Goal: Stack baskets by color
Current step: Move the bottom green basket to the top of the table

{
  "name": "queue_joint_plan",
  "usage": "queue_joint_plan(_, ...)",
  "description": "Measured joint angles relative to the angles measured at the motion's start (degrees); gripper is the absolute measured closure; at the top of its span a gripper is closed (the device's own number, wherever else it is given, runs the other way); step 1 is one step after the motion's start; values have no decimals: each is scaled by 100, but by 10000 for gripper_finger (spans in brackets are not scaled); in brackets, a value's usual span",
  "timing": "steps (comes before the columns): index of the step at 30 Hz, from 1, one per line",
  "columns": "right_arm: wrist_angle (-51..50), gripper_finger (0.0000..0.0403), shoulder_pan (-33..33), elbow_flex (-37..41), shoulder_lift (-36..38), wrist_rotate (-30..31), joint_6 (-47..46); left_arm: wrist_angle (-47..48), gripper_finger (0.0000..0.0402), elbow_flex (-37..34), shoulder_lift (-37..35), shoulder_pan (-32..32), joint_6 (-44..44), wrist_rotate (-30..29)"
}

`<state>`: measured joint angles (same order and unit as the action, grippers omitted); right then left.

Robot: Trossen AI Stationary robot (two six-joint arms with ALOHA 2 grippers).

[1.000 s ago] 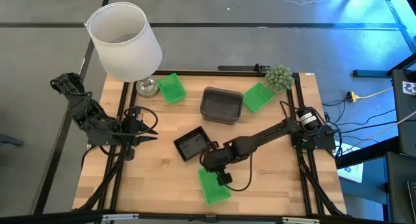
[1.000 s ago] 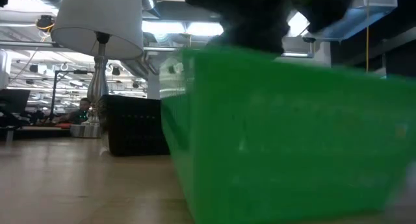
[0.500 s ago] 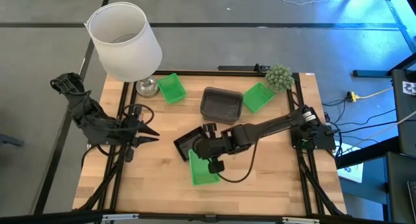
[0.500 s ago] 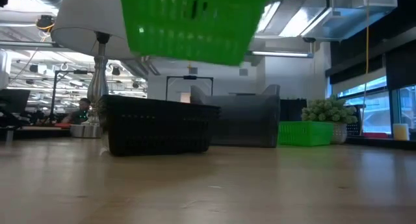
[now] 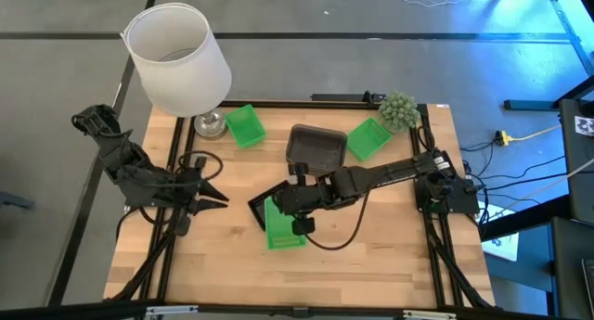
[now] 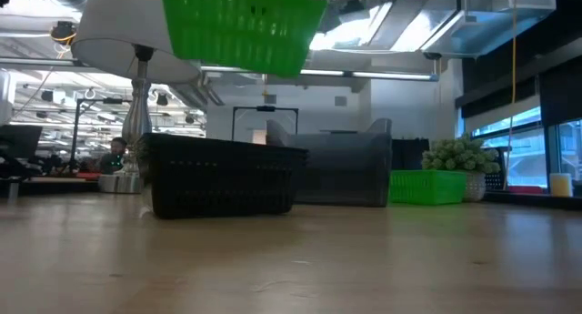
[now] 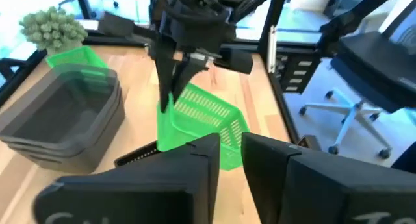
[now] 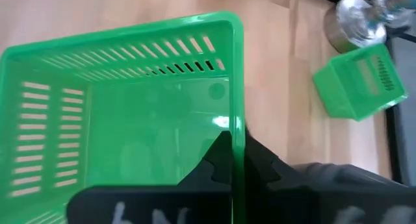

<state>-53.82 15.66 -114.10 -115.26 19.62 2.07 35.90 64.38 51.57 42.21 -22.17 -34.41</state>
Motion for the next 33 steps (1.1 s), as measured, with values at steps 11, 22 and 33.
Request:
queue_joint_plan(11, -35, 402, -201, -16, 0, 1078, -49, -123, 283, 0, 406, -423, 306, -103)
queue_joint_plan(22, 26, 403, -212, -321, 4, 3277, -341, -267, 286, 0, 1021, -690, 371, -1206)
queue_joint_plan(33, 324, 403, -210, -317, 2, 3549, -323, -444, 286, 0, 1456, -865, 439, -2882)
